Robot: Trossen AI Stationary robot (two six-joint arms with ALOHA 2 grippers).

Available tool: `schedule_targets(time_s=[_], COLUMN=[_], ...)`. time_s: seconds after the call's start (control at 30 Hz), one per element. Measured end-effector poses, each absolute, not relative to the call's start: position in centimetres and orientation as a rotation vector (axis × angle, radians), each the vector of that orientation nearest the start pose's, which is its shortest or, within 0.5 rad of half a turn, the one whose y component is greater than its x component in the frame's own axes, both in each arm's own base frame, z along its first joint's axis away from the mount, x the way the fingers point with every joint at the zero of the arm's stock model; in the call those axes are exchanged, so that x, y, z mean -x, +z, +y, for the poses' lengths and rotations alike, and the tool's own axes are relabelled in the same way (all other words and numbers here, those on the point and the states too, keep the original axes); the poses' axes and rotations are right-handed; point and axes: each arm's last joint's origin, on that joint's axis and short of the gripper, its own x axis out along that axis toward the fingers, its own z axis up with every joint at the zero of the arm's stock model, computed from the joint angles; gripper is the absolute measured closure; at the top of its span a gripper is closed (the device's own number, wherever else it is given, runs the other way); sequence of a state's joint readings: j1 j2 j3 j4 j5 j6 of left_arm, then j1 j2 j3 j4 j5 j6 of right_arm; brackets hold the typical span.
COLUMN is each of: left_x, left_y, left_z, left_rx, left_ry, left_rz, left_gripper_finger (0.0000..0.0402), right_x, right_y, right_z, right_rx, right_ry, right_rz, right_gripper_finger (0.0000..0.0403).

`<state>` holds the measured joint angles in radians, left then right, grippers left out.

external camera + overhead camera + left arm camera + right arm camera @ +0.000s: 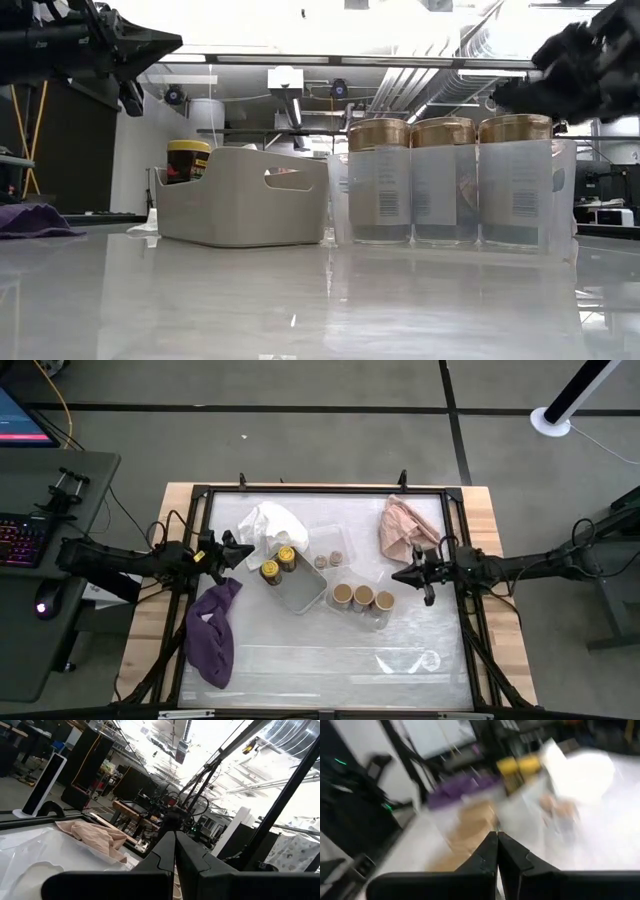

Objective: Sort spices by type
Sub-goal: Return to Home Position

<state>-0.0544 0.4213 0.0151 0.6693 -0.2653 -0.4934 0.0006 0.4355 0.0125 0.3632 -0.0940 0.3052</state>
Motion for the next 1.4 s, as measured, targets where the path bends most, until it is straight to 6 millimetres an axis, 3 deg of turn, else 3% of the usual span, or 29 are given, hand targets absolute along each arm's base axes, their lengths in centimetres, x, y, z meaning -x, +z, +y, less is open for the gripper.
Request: schedule_targets(time_s=[0.4, 0.87, 1.4], left_x=[-12.0, -12.1, -11.4], left_y=[19.5, 19.5, 19.1], left_z=[0.1, 0.1, 0.2], left_rx=[0.531, 0.532, 0.527], left_ry=[0.142, 0.145, 0.158], left_rz=[-0.307, -0.307, -0.27], left_gripper_finger=[0.0402, 0.0402, 0.0402], right_x=[-11.7, -9.6, -9.7], right_y=[13.0, 17.9, 17.5], right_z=[0.2, 0.5, 0.6], right_rx=[-0.371, -0.361, -0.36], right_ry=[-0.017, 0.075, 0.074], right_rz=[0.431, -0.12, -0.08], right_gripper_finger=[0.0402, 0.0402, 0.0402])
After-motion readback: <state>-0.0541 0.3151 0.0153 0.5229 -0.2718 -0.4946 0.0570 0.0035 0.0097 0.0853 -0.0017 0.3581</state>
